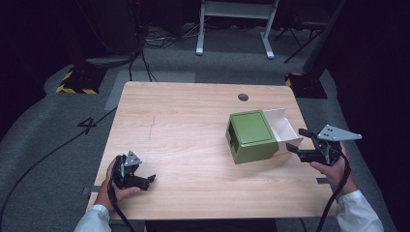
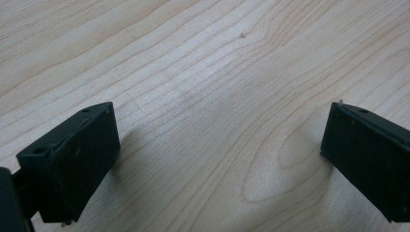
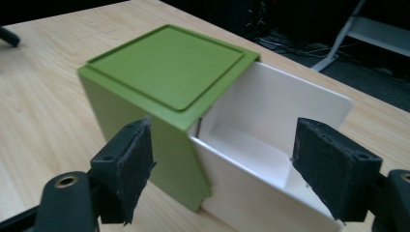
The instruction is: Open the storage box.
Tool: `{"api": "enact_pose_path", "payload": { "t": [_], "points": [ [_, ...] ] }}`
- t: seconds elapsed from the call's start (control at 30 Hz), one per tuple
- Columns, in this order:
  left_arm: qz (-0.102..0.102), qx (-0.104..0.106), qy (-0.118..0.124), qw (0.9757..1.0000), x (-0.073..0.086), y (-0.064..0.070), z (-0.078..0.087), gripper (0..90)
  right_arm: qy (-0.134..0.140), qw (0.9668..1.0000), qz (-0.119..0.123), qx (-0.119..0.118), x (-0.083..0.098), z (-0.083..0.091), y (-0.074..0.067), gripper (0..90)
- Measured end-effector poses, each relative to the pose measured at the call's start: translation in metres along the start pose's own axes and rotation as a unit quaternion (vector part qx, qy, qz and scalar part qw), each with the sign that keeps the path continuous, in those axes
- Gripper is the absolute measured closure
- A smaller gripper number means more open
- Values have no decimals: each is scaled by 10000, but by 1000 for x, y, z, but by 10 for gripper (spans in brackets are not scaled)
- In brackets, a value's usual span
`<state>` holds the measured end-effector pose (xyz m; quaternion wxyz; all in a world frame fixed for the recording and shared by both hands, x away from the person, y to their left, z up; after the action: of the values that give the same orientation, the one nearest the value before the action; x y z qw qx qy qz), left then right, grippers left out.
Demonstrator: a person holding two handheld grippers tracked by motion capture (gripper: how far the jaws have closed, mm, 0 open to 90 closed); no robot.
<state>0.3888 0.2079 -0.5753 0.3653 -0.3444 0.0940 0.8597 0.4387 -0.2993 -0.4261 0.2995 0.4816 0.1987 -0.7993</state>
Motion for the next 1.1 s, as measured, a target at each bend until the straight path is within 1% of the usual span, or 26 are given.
{"api": "enact_pose_path", "payload": {
  "t": [0.03, 0.17, 0.2, 0.23, 0.37, 0.4, 0.43, 0.5, 0.6, 0.73, 0.87, 0.9, 0.93, 0.97, 1.1],
  "points": [
    [-1, -1, 2, 10000, 0, 0, 0, 5, -16, 10000, 61, -60, 1, 0, -6, 222],
    [-7, -9, 5, 10000, 0, 0, 0, 5, -55, 9996, 158, -227, 7, 0, -21, 221],
    [-7, -9, 5, 10000, 0, 0, 0, 5, -55, 9996, 158, -227, 7, 0, -21, 221],
    [-8, -9, 3, 10000, 0, 0, 0, 5, -89, 9993, 234, -265, 11, 0, -27, 221],
    [-17, -30, 14, 10000, 1, 0, 1, 5, -177, 9987, 360, -319, 20, 0, -35, 224],
    [9, -22, 13, 10000, 1, 0, 1, 5, -200, 9984, 393, -360, 23, 0, -38, 225],
    [9, -22, 13, 10000, 1, 0, 1, 5, -200, 9984, 393, -360, 23, 0, -38, 225],
    [21, -15, -4, 10000, 2, 1, 2, 5, -312, 9979, 432, -372, 33, -3, -41, 224],
    [21, -15, -4, 10000, 2, 1, 2, 5, -405, 9975, 454, -361, 44, -4, -41, 223],
    [23, -17, 3, 10000, 2, 1, 1, 5, -508, 9971, 406, -392, 58, -5, -40, 221],
    [13, 0, 4, 10000, 2, 0, 1, 4, -672, 9963, 336, -423, 76, -9, -35, 219],
    [1, -3, 12, 10000, 1, 0, 1, 3, -726, 9960, 335, -398, 81, -10, -33, 219],
    [1, -3, 12, 10000, 1, 0, 1, 2, -726, 9960, 335, -398, 81, -10, -33, 219],
    [-5, -9, 13, 10000, 1, 0, 1, 2, -840, 9953, 330, -354, 91, -12, -29, 219],
    [-15, -10, 5, 10000, 1, 0, 1, 2, -1082, 9936, 241, -235, 110, -17, -19, 228]
  ]
}}
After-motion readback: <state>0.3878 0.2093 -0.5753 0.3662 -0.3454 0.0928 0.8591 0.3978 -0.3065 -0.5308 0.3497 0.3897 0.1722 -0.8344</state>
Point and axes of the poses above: each handheld gripper's, and its own axes: z roughly backward along the jaws, x roughly out of its underside, y roughly to its right, the point moved 9 cm from there along -z, roughly forward along the jaws, and after that the axes turned 8 degrees about -z, right-handed, at the moved point
